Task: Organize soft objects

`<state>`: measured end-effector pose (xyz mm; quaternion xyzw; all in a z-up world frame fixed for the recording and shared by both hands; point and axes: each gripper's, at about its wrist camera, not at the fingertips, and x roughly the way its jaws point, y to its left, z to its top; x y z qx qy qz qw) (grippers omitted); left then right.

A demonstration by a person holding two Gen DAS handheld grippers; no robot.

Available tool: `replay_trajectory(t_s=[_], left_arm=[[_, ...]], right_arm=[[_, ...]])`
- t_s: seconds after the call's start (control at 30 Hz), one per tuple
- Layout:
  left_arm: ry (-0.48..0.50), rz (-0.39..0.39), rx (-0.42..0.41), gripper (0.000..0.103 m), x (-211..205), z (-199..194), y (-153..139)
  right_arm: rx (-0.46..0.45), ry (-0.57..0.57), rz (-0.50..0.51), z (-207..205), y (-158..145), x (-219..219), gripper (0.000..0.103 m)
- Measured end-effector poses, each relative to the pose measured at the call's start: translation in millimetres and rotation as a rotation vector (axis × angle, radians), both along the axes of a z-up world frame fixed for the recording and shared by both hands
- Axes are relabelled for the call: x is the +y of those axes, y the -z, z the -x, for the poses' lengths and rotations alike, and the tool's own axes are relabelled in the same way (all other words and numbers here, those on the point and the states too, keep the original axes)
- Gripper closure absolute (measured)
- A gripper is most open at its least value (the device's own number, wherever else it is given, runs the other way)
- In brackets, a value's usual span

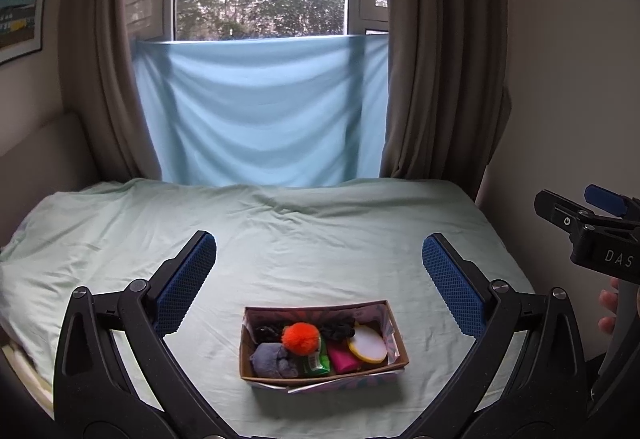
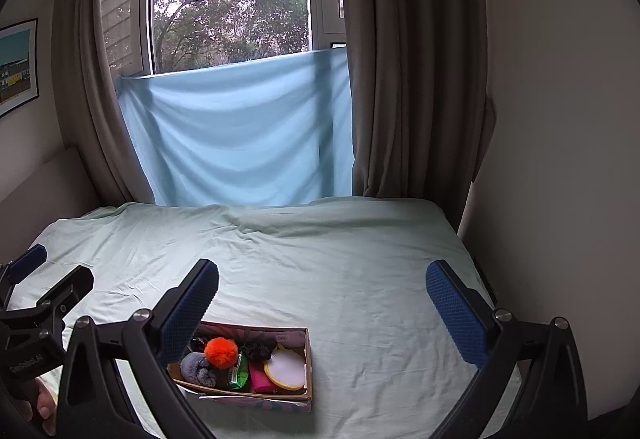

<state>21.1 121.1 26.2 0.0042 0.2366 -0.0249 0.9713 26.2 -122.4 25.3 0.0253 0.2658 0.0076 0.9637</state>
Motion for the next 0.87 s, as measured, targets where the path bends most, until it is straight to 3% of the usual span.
replay_trajectory(t_s=[0.87], left_arm=[[-0.020, -0.073, -0.051, 0.000, -2.4, 7.8, -1.2]], right_arm=[[-0.006, 0.004, 0.007, 1.7, 1.6, 3.0, 0.000]])
